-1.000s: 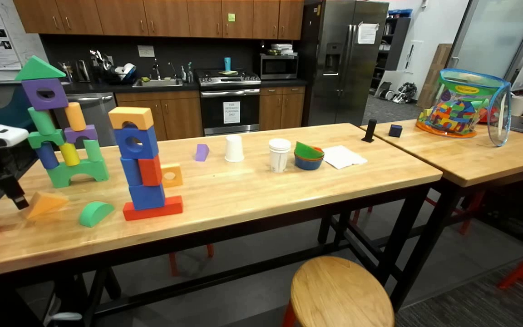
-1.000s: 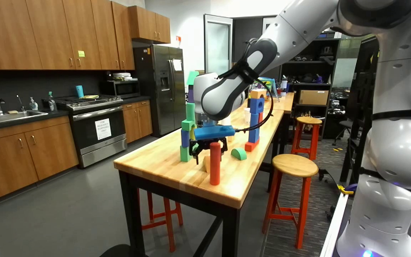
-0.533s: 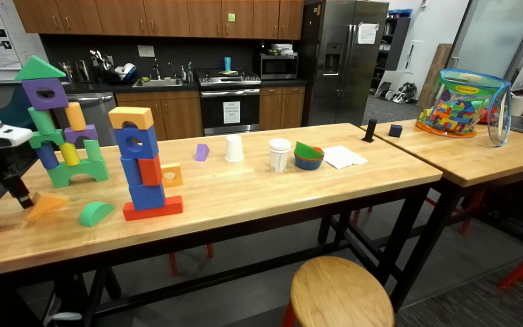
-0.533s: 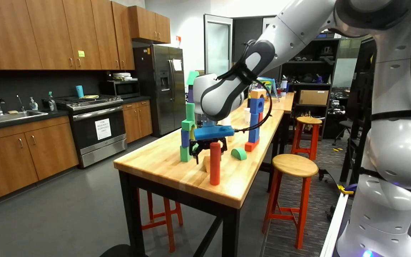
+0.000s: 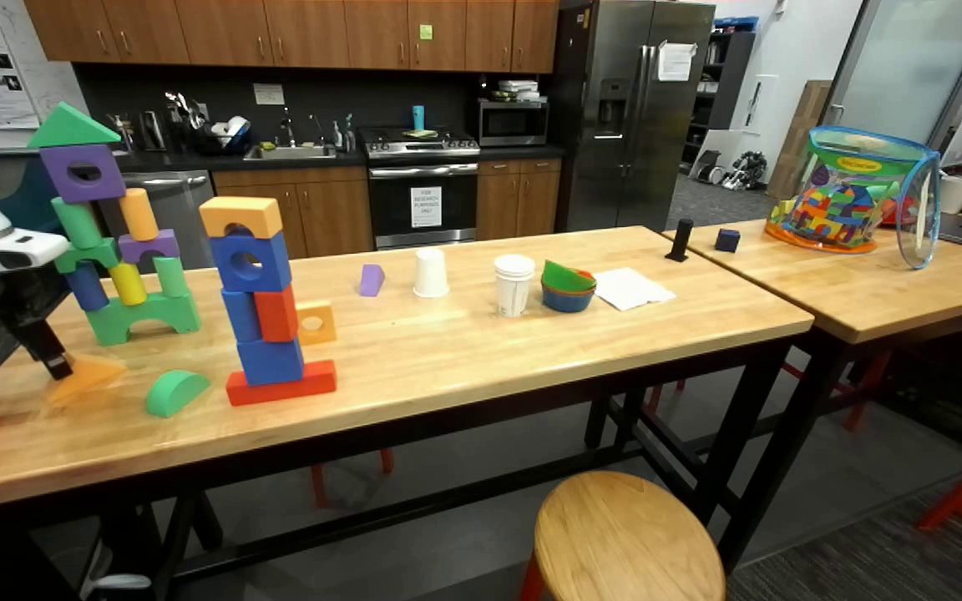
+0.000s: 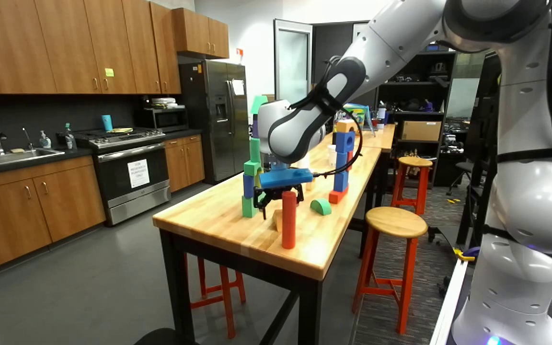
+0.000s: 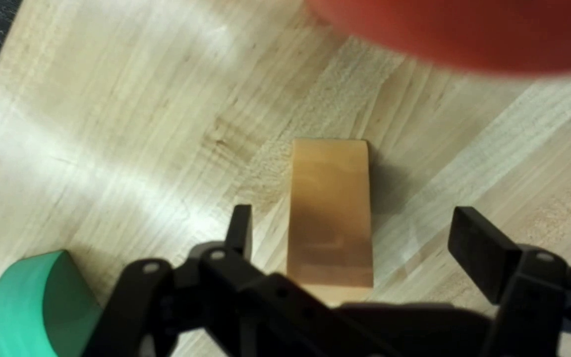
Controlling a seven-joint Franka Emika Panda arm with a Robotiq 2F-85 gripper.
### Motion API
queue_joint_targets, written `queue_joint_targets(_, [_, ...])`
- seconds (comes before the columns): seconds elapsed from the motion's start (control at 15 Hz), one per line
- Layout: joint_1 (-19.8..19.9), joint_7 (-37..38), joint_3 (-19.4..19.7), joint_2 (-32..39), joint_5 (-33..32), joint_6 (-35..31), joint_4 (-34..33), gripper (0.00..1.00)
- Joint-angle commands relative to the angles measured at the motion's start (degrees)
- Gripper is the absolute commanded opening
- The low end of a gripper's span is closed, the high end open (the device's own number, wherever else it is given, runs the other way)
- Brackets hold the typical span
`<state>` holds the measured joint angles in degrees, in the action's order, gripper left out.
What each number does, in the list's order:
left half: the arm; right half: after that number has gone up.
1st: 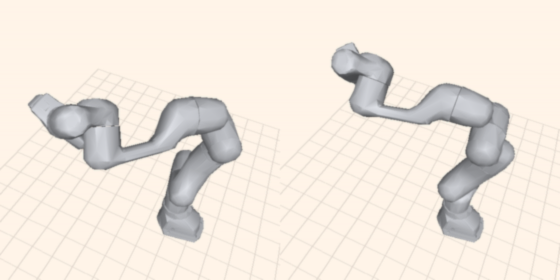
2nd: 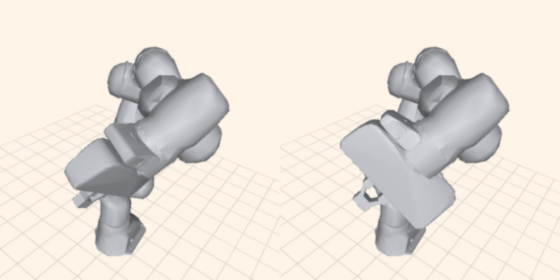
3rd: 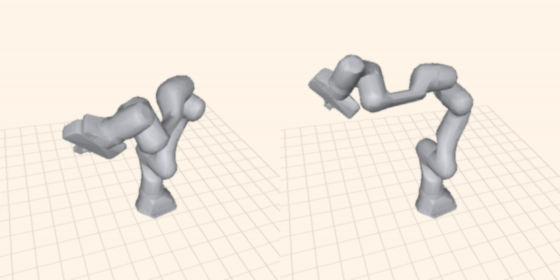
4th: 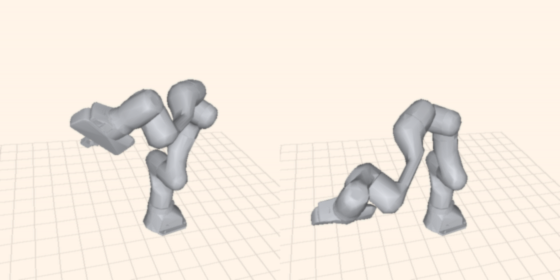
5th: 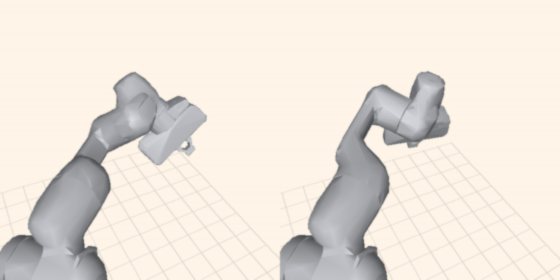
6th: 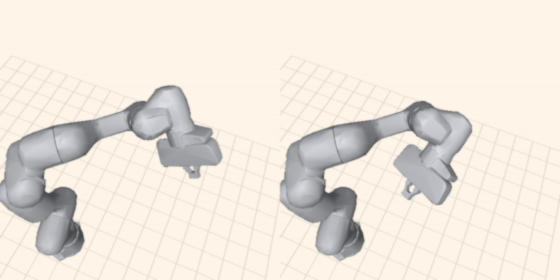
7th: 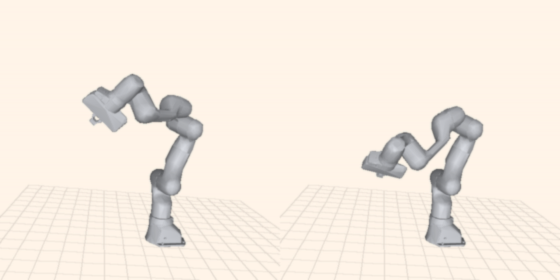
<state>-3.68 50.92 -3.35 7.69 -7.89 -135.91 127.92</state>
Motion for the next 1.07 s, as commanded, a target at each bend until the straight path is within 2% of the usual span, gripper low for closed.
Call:
queue_joint_targets(0.0, [-1.13, 0.79, 1.03, 0.67, -1.15, 0.59, -1.11, 1.00])
queue_joint_targets(0.2, [-1.13, 0.85, 1.16, 0.75, -1.16, 0.49, -1.13, 1.00])
queue_joint_targets(0.27, [-1.16, 0.95, 1.22, 0.77, -1.32, 0.40, -1.13, 0.75])
queue_joint_targets(0.33, [-1.19, 1.08, 1.26, 0.78, -1.43, 0.49, -1.18, 0.74])
queue_joint_targets(0.4, [-1.19, 1.11, 1.29, 0.70, -1.47, 0.40, -1.10, 0.68])
queue_joint_targets(0.87, [-1.38, 1.55, 1.44, 0.28, -2.29, 0.27, -0.83, 0.16])
queue_joint_targets(1.0, [-1.44, 1.59, 1.50, 0.29, -2.71, 0.26, -0.81, 0.15])
